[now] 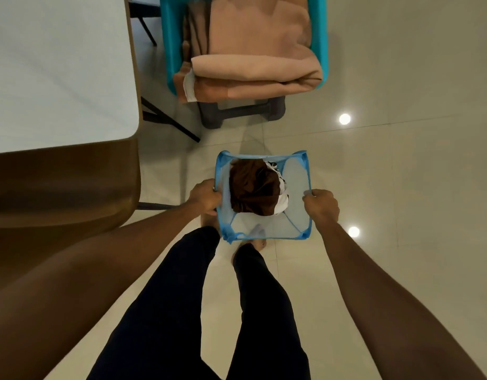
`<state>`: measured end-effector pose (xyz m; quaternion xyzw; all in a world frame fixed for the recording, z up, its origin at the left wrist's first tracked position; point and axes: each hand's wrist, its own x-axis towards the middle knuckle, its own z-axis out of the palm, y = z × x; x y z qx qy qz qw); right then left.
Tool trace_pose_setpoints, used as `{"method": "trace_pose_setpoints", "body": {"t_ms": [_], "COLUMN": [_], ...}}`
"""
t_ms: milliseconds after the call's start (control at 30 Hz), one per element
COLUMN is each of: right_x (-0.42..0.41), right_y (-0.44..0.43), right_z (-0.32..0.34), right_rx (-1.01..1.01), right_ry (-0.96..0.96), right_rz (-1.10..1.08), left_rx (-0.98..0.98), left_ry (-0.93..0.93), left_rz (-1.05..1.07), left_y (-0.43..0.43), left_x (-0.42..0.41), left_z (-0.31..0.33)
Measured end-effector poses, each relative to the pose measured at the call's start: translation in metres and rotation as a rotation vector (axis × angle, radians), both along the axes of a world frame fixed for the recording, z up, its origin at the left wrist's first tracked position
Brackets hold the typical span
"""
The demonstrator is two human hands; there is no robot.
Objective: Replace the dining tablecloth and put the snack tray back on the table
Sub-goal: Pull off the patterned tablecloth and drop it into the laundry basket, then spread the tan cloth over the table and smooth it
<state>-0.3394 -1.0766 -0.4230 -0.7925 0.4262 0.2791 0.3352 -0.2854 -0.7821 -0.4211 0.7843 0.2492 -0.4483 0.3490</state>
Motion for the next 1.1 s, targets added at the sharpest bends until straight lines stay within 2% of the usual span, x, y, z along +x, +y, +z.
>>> {"method": "trace_pose_setpoints", "body": {"t_ms": [333,533,700,833,1100], "right_x": [-0.008,-0.01,0.003,0.03,0.127], "right_y": [-0.003,0.001,0.009,0.02,0.037], "right_z": [-0.006,0.027,0.082,0.127,0.194], "right_rx": [0.066,0.093,0.108,0.121,0.091], "right_ry": [-0.03,-0.061,-0.126,-0.231,-0.415], "right_rz": [-0.054,-0.124,-0.144,-0.058,0.145], "left_rx": [0.023,0.225,0.032,-0.14,-0.193], "left_ry": [0.021,-0.128,-0.222,-0.341,-0.565], "left_rz": [-0.026,-0.282,-0.18,-0.18,-0.264], "left_y": [-0.009,0.004,0.009,0.002,-0.01], "left_x": [-0.019,-0.019,0.002,0.028,0.11], "left_z": [-0.001,0.034,0.09,0.136,0.206]}}
